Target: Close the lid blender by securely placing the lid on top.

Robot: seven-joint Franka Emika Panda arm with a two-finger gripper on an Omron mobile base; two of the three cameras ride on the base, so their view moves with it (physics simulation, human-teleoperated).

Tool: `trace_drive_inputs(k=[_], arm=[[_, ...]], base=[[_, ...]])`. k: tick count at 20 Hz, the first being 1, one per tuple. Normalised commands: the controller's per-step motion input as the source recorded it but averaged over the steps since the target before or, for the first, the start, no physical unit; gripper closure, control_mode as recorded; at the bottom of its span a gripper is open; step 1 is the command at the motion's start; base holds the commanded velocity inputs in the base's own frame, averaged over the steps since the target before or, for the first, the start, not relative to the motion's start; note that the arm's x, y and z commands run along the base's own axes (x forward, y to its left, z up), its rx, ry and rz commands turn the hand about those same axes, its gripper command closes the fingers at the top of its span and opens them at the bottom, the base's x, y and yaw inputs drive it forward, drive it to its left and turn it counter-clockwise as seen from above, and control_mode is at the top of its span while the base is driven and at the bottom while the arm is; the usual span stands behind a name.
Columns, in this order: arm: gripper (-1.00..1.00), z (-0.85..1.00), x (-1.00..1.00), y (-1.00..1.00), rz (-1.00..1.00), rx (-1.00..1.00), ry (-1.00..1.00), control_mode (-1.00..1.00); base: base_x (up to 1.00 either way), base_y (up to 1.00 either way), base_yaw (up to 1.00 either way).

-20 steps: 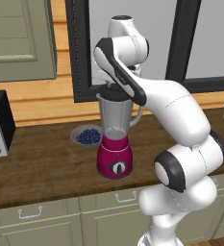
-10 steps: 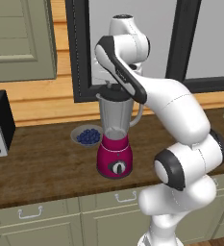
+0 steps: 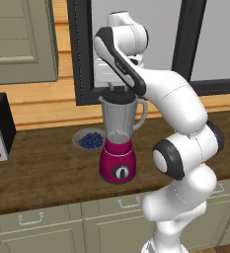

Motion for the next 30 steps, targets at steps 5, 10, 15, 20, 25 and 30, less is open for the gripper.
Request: trace_drive_inputs(k=[5,10,15,20,25,30], arm=[[1.0,0.0,-0.18,0.0,0.0,-0.12,0.16,-1.0],[1.0,0.0,-0.36,-0.01,0.0,-0.12,0.14,-1.0],[1.0,0.0,-0.53,-0.12,0.0,-0.11,0.13,-1.0],[1.0,-0.01,-0.62,-0.13,0.0,-0.1,0.1,-1.0],[1.0,-0.39,-0.72,-0.01,0.0,-0.04,-0.08,-1.0],[1.0,-0.67,-0.73,0.0,0.0,0.0,-0.15,-1.0]], base=[[0.0,0.0,0.0],[0.0,0.0,0.0],[0.0,0.0,0.0],[0.0,0.0,0.0],[0.0,0.0,0.0],[0.0,0.0,0.0]])
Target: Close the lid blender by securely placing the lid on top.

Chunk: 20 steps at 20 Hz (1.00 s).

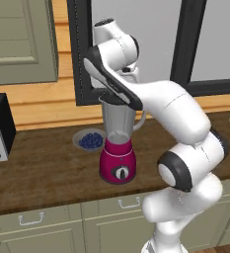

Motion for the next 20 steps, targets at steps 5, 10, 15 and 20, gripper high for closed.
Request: trace_drive_inputs(k=[5,10,15,20], arm=[[1.0,-0.34,-0.67,-0.02,0.0,0.0,0.0,-1.0],[1.0,0.0,-0.64,-0.14,0.0,0.01,0.0,-1.0],[1.0,0.01,-0.84,-0.22,0.0,0.0,0.01,-1.0],[1.0,0.19,-1.0,-0.33,0.0,0.01,0.0,-1.0]], base=[[0.0,0.0,0.0],[0.0,0.0,0.0],[0.0,0.0,0.0],[0.0,0.0,0.0]])
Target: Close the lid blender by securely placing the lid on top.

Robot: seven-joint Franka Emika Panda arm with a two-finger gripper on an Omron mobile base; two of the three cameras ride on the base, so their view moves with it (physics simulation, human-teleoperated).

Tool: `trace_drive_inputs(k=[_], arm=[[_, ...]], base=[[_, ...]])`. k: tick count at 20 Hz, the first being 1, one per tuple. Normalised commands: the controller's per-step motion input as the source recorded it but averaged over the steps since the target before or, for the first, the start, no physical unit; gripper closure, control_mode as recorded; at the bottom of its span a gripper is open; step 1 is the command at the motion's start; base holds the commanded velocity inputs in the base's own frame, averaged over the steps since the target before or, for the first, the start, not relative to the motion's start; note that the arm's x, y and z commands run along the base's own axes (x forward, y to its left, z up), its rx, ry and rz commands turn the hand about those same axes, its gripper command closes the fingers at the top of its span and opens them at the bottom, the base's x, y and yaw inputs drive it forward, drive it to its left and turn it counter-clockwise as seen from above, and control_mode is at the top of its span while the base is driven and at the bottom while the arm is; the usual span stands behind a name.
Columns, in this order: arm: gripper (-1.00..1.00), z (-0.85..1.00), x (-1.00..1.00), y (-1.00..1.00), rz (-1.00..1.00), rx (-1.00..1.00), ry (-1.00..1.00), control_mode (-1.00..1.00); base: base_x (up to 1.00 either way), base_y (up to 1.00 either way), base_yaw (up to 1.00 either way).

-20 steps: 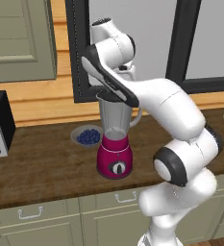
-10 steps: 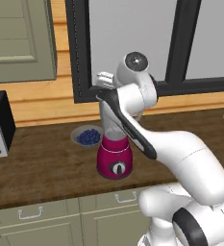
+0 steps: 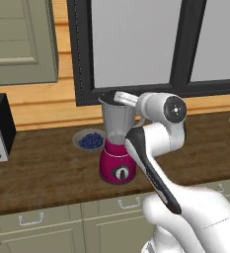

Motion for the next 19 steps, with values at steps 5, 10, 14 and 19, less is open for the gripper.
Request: trace_drive_inputs(k=[5,10,14,19], arm=[[1.0,0.38,-1.0,-0.38,0.01,0.01,0.01,-1.0],[1.0,0.35,-1.0,-0.45,0.0,0.0,0.11,-1.0],[1.0,0.34,-0.87,-0.67,-0.01,0.01,0.1,-1.0],[1.0,0.26,-0.45,-0.84,-0.05,0.09,-0.01,-1.0]], base=[[0.0,0.0,0.0],[0.0,0.0,0.0],[0.0,0.0,0.0],[0.0,0.0,0.0]])
